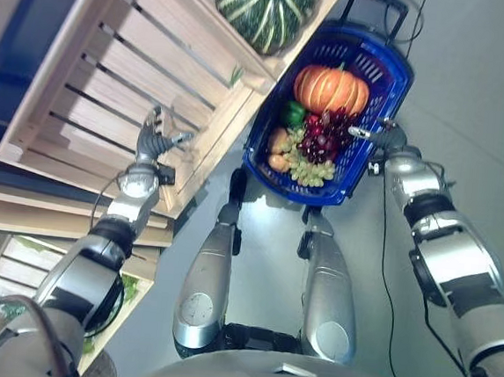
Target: Pick up fruits and vegetables into the basket
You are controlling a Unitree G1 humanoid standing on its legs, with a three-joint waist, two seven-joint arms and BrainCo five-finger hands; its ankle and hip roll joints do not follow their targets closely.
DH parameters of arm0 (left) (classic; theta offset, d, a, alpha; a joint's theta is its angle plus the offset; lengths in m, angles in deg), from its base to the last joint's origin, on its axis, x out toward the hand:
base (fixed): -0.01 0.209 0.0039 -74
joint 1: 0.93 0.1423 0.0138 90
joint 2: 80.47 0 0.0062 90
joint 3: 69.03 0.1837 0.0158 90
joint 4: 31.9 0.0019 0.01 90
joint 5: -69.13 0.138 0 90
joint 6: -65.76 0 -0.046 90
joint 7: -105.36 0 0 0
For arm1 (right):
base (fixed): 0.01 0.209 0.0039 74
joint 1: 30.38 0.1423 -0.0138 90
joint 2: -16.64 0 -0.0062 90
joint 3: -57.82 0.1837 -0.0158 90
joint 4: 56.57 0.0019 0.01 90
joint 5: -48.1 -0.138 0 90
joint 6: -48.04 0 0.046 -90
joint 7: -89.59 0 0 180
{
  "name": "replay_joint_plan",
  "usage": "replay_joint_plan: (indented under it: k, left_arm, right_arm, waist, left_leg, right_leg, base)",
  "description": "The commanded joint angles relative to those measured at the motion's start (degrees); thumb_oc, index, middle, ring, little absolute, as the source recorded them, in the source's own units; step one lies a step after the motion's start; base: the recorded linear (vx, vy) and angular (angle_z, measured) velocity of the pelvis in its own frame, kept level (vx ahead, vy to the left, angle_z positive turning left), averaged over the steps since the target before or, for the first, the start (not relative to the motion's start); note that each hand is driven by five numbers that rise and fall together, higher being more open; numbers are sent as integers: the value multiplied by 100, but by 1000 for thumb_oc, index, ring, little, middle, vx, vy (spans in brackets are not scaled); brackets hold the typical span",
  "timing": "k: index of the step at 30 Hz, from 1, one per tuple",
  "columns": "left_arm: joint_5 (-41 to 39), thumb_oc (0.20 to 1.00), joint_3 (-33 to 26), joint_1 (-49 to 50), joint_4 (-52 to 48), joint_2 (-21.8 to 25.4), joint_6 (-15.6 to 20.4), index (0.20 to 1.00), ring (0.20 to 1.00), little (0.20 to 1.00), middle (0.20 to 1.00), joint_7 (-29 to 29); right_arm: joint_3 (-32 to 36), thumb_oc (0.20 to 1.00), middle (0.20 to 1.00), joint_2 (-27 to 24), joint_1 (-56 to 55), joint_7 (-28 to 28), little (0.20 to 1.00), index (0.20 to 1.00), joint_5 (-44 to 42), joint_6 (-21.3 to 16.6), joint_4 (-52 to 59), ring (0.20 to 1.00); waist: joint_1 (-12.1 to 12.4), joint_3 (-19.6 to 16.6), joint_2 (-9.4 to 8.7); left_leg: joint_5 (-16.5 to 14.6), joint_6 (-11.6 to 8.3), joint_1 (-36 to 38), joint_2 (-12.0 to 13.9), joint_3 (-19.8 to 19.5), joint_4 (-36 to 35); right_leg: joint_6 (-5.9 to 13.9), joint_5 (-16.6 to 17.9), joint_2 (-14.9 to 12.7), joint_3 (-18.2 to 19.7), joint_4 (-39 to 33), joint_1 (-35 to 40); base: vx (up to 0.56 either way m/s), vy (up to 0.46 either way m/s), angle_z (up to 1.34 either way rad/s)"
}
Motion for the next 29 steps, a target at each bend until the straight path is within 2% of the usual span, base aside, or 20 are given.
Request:
replay_joint_plan:
  k: [1,4,6,9,11,15,18,19,24,29]
  left_arm:
    - [302,1000,-360,426,8,-176,249,1000,1000,1000,1000,-183]
    - [500,1000,-511,984,218,-184,114,1000,1000,1000,1000,-493]
    - [612,1000,-601,1205,275,-222,39,1000,1000,1000,1000,-642]
    - [1060,1000,-734,1820,551,-348,-87,1000,1000,1000,1000,-1041]
    - [1212,1000,-777,2011,745,-380,-145,1000,1000,1000,1000,-1169]
    - [1543,1000,-726,2339,1506,-464,-164,1000,1000,1000,1000,-1606]
    - [1528,1000,-772,2432,1844,-545,-160,1000,1000,1000,1000,-1798]
    - [1538,1000,-784,2447,1930,-571,-150,1000,1000,1000,1000,-1827]
    - [1628,1000,-895,2531,2275,-758,-453,1000,1000,1000,1000,-2083]
    - [1578,1000,-904,2514,2347,-843,-666,1000,1000,1000,1000,-2236]
  right_arm:
    - [140,1000,1000,44,-752,78,1000,1000,-85,-645,254,1000]
    - [346,1000,1000,181,-1684,69,1000,1000,74,-944,566,1000]
    - [458,1000,1000,223,-2064,40,1000,1000,203,-1008,673,1000]
    - [713,1000,1000,321,-3037,-84,1000,1000,595,-1184,631,1000]
    - [780,1000,1000,408,-3281,-85,1000,1000,719,-1158,512,1000]
    - [918,1000,1000,593,-3690,-219,1000,1000,1033,-968,-185,1000]
    - [1006,1000,1000,695,-3868,-413,1000,1000,992,-737,-559,1000]
    - [1036,1000,1000,727,-3901,-460,1000,1000,1019,-711,-649,1000]
    - [1225,1000,1000,930,-4134,-757,1000,1000,1066,18,-1307,1000]
    - [1260,1000,1000,960,-4239,-931,1000,1000,1234,273,-1551,1000]
  waist:
    - [-129,-538,-1]
    - [-192,-971,-45]
    - [-217,-1149,-61]
    - [-231,-1603,-70]
    - [-247,-1793,-80]
    - [-307,-2276,-101]
    - [-335,-2459,-109]
    - [-341,-2484,-110]
    - [-390,-2597,-117]
    - [-432,-2634,-120]
  left_leg:
    - [-472,240,186,-510,-39,-67]
    - [-514,202,573,-446,-37,-293]
    - [-522,195,713,-428,-27,-373]
    - [-561,193,1010,-388,-17,-486]
    - [-578,190,1117,-361,4,-525]
    - [-672,198,1404,-294,63,-598]
    - [-738,199,1530,-257,99,-598]
    - [-755,199,1564,-248,106,-598]
    - [-886,213,1783,-197,151,-566]
    - [-980,220,1927,-163,173,-537]
  right_leg:
    - [167,-253,234,-49,-354,542]
    - [171,-241,247,-11,-685,1030]
    - [175,-244,262,6,-783,1192]
    - [206,-224,260,-24,-997,1538]
    - [223,-215,258,-30,-1085,1670]
    - [239,-259,288,9,-1220,1969]
    - [244,-319,294,41,-1230,2096]
    - [243,-339,296,53,-1220,2123]
    - [216,-487,305,121,-1146,2315]
    - [210,-569,283,142,-1106,2445]
  base:
    - [173,-21,-12]
    - [173,-50,-7]
    - [113,-45,-5]
    - [143,-59,-5]
    - [109,-36,-3]
    - [121,-21,-5]
    - [82,-9,-12]
    - [84,-9,-15]
    - [53,5,-4]
    - [47,7,0]
